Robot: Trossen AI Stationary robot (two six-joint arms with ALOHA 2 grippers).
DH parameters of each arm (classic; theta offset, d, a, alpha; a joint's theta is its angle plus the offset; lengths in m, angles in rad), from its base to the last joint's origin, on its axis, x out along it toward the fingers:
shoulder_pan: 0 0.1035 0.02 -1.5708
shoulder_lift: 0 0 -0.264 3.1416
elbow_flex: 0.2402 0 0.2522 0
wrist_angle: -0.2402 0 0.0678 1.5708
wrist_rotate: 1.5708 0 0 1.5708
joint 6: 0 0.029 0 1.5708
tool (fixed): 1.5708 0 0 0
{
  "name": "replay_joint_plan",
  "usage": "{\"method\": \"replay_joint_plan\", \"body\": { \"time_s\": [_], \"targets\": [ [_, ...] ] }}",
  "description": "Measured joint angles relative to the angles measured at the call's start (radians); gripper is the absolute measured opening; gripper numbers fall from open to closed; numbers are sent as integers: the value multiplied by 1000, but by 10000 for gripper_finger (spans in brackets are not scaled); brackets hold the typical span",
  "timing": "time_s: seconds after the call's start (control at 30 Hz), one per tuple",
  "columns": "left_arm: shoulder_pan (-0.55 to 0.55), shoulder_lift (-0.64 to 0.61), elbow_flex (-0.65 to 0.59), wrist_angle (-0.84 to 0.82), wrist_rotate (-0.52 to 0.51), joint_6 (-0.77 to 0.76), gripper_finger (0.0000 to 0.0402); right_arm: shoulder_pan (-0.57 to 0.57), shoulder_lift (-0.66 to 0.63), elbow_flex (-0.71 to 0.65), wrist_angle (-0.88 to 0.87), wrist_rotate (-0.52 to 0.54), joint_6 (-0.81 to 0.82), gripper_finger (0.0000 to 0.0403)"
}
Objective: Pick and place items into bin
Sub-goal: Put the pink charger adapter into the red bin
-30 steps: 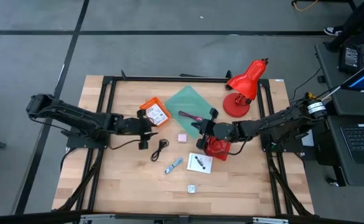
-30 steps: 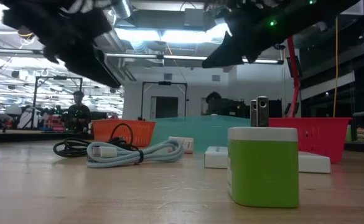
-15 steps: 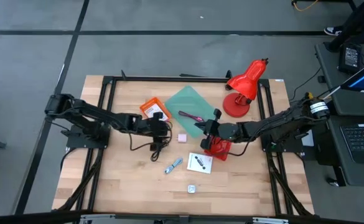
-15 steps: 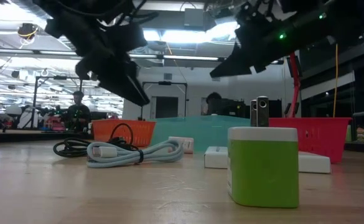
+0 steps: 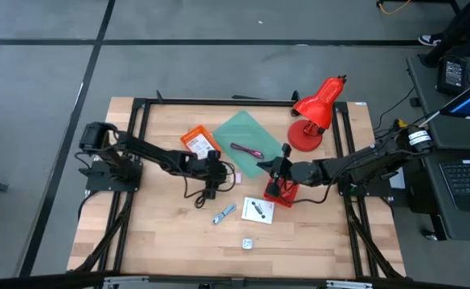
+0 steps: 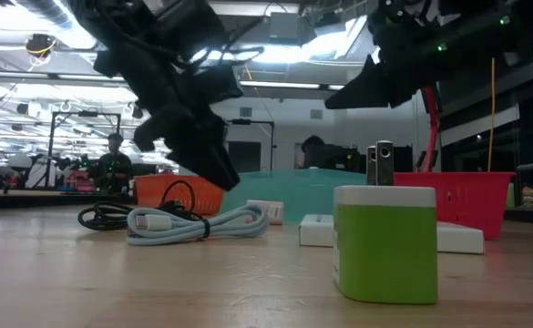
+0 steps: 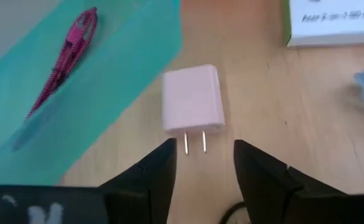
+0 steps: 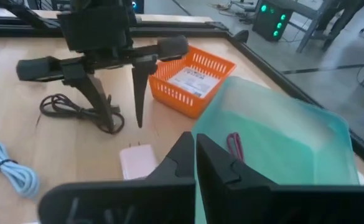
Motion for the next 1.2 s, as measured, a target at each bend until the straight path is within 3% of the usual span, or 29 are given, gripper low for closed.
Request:
{"method": "replay_joint_plan", "body": {
  "time_s": [0.33, 0.7, 1.2],
  "targets": [
    [10, 68, 8, 12, -2, -18, 155, 1, 2, 0, -5, 0, 27, 0],
    [45, 70, 8, 34, 67, -37, 155, 1, 2, 0, -5, 0, 26, 0],
    [56, 84, 8, 53, 69, -37, 155, 1, 2, 1, -6, 0, 26, 0]
  ]
}}
